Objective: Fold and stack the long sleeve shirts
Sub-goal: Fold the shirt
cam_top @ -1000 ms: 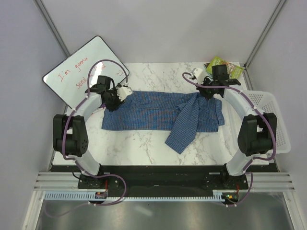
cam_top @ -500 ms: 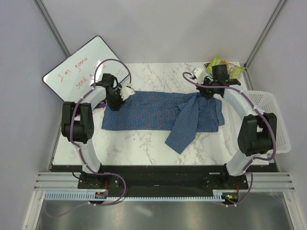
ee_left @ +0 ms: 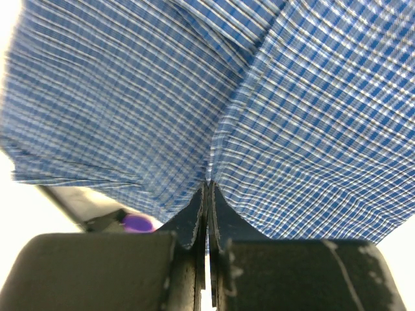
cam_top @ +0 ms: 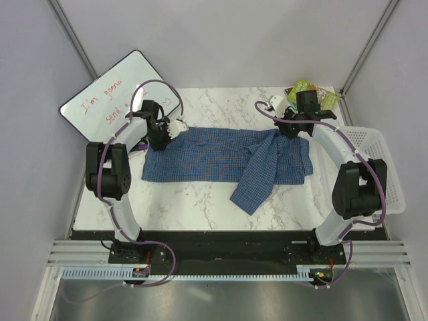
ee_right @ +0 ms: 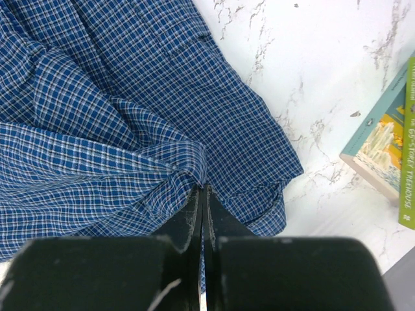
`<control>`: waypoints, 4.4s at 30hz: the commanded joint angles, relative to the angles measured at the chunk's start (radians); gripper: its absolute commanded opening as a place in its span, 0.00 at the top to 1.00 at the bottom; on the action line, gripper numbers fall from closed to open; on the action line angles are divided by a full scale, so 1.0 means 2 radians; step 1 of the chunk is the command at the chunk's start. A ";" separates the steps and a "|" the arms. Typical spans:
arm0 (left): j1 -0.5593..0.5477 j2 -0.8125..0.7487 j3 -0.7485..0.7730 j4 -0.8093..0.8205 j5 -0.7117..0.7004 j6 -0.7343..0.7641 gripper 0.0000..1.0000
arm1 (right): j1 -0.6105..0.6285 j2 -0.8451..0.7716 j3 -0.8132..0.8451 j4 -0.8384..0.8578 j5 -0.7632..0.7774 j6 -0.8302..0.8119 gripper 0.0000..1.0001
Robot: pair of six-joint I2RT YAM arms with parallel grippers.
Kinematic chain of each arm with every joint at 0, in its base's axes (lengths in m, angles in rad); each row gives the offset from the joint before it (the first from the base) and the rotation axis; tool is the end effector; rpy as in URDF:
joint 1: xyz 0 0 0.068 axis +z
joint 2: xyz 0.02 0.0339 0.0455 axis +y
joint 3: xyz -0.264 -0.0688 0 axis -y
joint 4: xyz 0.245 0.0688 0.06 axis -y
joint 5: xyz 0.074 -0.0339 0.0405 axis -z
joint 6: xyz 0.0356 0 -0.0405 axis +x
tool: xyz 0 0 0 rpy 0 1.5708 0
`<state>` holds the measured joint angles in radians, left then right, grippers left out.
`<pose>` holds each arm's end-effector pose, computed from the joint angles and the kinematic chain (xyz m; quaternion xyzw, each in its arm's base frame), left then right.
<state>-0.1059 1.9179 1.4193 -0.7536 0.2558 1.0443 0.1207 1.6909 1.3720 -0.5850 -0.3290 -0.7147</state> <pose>0.3845 -0.0499 0.1943 0.5496 0.8107 -0.0412 0.1973 0.3656 0.0559 0.2711 -0.4271 0.8303 0.0535 0.3540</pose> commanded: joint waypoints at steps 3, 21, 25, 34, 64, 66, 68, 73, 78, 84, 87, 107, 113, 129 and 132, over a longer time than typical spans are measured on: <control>0.003 -0.016 0.046 -0.008 0.028 0.009 0.98 | -0.001 -0.032 0.000 -0.002 0.010 -0.015 1.00; 0.007 0.031 0.075 0.005 0.006 -0.009 0.98 | -0.008 -0.035 -0.017 -0.001 0.023 -0.022 1.00; 0.007 0.047 0.073 0.019 0.000 -0.010 0.98 | -0.011 -0.029 -0.022 0.003 0.027 -0.025 1.00; 0.009 0.050 0.058 0.054 -0.020 -0.029 0.98 | -0.011 0.012 0.008 0.036 0.014 0.014 1.00; -0.081 -0.066 -0.075 0.038 -0.033 -0.190 0.41 | 0.015 0.022 0.051 -0.159 -0.024 0.086 0.35; -0.081 -0.041 -0.075 0.036 -0.038 -0.183 0.42 | 0.015 0.031 0.020 -0.149 -0.018 0.086 0.49; -0.086 -0.028 -0.081 0.032 -0.061 -0.175 0.43 | 0.016 0.040 0.006 -0.139 -0.010 0.084 0.56; -0.087 -0.027 -0.124 0.029 -0.059 -0.180 0.44 | 0.016 0.062 -0.035 -0.111 0.005 0.082 0.64; -0.104 -0.070 -0.184 0.029 -0.057 -0.181 0.44 | 0.018 0.054 -0.087 -0.116 0.011 0.067 0.69; -0.106 -0.131 -0.226 0.005 -0.036 -0.177 0.42 | 0.021 -0.004 -0.105 -0.159 -0.020 0.051 0.68; -0.104 -0.164 -0.210 -0.017 -0.008 -0.169 0.39 | 0.026 -0.039 -0.072 -0.194 -0.041 0.018 0.64; -0.012 -0.282 -0.099 -0.094 0.353 -0.267 0.01 | 0.401 -0.006 -0.032 -0.262 -0.017 -0.381 0.30; 0.001 -0.308 -0.130 -0.094 0.352 -0.266 0.01 | 0.421 0.081 -0.002 -0.270 0.023 -0.402 0.33; 0.002 -0.289 -0.134 -0.096 0.367 -0.253 0.01 | 0.408 0.121 0.038 -0.279 0.054 -0.388 0.30; 0.001 -0.290 -0.139 -0.096 0.367 -0.251 0.01 | 0.398 0.134 0.058 -0.281 0.057 -0.386 0.31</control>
<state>-0.1066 1.3346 1.1530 -0.9405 0.9371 0.5426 0.9440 1.9232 1.4143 -1.1194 -0.2256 -1.4883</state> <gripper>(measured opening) 0.993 0.698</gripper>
